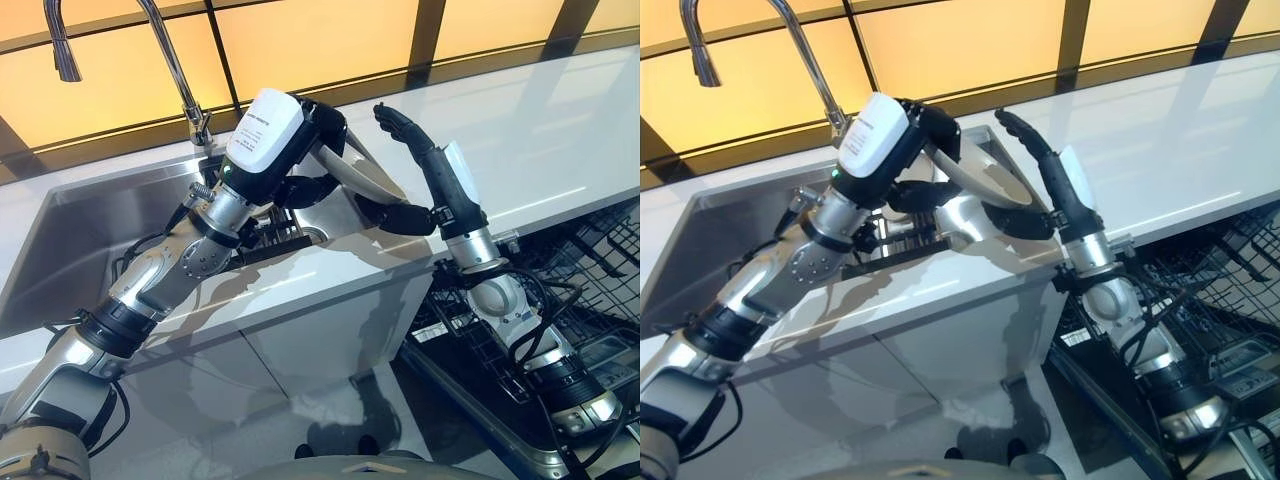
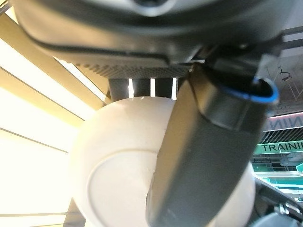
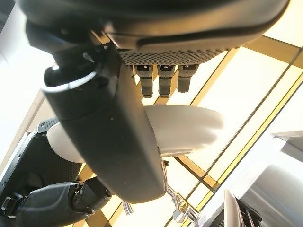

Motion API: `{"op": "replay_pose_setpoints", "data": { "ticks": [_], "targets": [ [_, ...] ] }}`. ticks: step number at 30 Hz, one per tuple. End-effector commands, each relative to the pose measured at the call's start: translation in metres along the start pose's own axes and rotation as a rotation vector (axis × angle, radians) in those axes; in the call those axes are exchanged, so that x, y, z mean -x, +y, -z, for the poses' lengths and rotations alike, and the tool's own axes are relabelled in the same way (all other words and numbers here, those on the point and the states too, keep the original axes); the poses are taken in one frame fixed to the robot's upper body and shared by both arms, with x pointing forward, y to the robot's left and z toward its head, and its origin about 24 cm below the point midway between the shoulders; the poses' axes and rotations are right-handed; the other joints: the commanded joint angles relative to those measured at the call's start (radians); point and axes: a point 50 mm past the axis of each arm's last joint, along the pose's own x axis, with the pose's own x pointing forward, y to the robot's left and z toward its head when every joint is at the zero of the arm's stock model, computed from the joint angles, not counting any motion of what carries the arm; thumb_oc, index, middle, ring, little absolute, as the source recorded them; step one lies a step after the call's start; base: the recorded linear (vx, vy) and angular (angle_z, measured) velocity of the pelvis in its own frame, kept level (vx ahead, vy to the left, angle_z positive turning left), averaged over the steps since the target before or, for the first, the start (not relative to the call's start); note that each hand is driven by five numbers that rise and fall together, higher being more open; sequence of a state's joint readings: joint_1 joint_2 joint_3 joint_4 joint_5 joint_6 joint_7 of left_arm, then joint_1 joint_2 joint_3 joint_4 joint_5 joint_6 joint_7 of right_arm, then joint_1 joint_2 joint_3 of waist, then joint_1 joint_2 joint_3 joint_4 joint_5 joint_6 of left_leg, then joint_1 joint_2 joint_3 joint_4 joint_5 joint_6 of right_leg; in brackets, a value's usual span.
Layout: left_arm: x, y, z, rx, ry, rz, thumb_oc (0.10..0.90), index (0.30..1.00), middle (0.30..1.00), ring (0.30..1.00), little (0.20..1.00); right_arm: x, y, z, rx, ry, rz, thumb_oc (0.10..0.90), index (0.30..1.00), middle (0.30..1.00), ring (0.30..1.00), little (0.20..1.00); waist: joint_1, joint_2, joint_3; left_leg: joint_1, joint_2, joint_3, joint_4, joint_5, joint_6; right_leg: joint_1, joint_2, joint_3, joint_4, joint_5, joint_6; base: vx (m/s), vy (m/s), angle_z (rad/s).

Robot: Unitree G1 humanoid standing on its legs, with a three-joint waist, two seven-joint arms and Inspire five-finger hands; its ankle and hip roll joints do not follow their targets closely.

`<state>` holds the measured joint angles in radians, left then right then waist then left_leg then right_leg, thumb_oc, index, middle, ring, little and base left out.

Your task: Pick up plates and place into dishwasher.

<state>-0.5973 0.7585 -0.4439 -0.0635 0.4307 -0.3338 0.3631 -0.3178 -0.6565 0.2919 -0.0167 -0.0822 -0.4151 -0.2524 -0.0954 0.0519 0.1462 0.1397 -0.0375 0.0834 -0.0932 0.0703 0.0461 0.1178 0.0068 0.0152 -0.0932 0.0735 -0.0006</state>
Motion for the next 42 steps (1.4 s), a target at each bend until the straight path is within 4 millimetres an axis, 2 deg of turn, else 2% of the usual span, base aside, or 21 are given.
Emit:
{"op": "replay_pose_setpoints", "data": {
  "ticks": [1,28,29,30,42],
  "targets": [
    [-0.042,0.03,-0.012,-0.001,-0.141,-0.152,0.1,0.3,0.3,0.3,0.2,-0.035,-0.027,-0.027,0.053,-0.198,0.083,0.1,0.3,0.3,0.3,0.2,0.012,-0.042,-0.104,0.038,-0.048,-0.061,0.006,-0.166,0.026,0.052,0.052,-0.021,0.006,-0.115,0.015,0.0,0.0,0.0],
    [-0.041,0.029,-0.012,-0.014,-0.137,-0.148,0.1,0.3,0.3,0.3,0.2,-0.034,-0.032,-0.023,0.061,-0.167,0.129,0.1,0.3,0.3,0.3,0.2,0.012,-0.043,-0.099,0.041,-0.048,-0.064,0.006,-0.169,0.027,0.054,0.052,-0.021,0.006,-0.115,0.015,0.0,0.0,0.0],
    [-0.04,0.03,-0.01,-0.014,-0.124,-0.151,0.561,0.695,0.695,0.695,0.661,-0.034,-0.033,-0.022,0.064,-0.163,0.135,0.1,0.3,0.3,0.3,0.2,0.011,-0.043,-0.099,0.041,-0.048,-0.063,0.006,-0.169,0.027,0.054,0.052,-0.02,0.006,-0.115,0.015,0.0,0.0,0.0],
    [-0.039,0.029,-0.008,-0.011,-0.114,-0.138,0.8,0.9,0.9,0.9,0.9,-0.033,-0.034,-0.021,0.066,-0.161,0.138,0.1,0.3,0.3,0.3,0.2,0.011,-0.043,-0.099,0.041,-0.048,-0.062,0.006,-0.169,0.027,0.054,0.052,-0.02,0.006,-0.114,0.015,0.0,0.0,0.0],
    [-0.025,0.028,0.01,-0.011,-0.01,-0.129,0.8,0.9,0.9,0.9,0.9,-0.019,-0.05,-0.011,0.132,-0.11,0.185,0.1,0.3,0.3,0.3,0.2,0.004,-0.043,-0.097,0.046,-0.045,-0.052,0.006,-0.17,0.027,0.056,0.054,-0.013,0.006,-0.113,0.016,0.0,0.0,0.0]
  ]
}}
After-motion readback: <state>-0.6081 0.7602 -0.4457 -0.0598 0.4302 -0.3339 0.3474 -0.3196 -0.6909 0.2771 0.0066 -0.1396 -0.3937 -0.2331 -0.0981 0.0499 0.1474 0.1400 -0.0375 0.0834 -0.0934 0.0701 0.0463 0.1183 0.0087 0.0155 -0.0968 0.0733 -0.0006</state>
